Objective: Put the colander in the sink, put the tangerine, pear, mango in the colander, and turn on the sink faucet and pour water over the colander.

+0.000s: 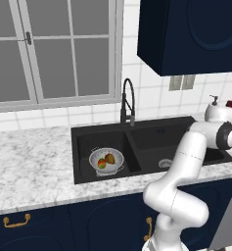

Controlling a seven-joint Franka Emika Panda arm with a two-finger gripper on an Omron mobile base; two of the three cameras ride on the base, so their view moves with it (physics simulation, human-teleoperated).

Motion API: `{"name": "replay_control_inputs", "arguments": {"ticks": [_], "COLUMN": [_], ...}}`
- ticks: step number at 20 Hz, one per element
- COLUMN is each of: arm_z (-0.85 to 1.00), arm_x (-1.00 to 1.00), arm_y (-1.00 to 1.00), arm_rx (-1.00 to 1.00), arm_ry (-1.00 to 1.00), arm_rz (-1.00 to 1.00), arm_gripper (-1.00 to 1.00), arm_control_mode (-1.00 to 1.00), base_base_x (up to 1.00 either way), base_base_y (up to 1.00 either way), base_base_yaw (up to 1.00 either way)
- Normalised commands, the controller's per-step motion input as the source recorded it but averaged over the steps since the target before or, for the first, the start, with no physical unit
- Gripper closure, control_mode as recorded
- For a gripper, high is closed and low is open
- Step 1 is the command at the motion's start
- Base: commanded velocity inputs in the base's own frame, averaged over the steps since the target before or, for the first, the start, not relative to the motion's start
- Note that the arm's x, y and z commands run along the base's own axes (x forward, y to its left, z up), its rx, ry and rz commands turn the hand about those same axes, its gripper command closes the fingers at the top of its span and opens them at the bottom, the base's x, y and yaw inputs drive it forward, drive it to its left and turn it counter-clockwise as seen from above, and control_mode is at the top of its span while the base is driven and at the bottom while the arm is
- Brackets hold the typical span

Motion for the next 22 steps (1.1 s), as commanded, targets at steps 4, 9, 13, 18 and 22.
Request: {"name": "replay_control_inputs", "arguments": {"ticks": [4, 9, 13, 18, 22], "arm_z": [-0.10, -0.02, -0.11, -0.05, -0.01], "arm_x": [0.03, 0.15, 0.14, 0.11, 0.13], "arm_y": [-0.02, -0.04, 0.00, -0.16, -0.27], "arm_rx": [0.00, 0.00, 0.00, 0.00, 0.00], "arm_ry": [0.00, 0.00, 0.01, 0.00, 0.00], "arm_rz": [0.00, 0.00, 0.00, 0.00, 0.00], "arm_gripper": [-1.00, -1.00, -1.00, -1.00, -1.00], "arm_control_mode": [-1.00, -1.00, -1.00, -1.00, -1.00], "base_base_x": [0.00, 0.00, 0.00, 0.00, 0.00], "base_base_y": [0.00, 0.00, 0.00, 0.00, 0.00], "base_base_yaw": [0.00, 0.00, 0.00, 0.00, 0.00]}}
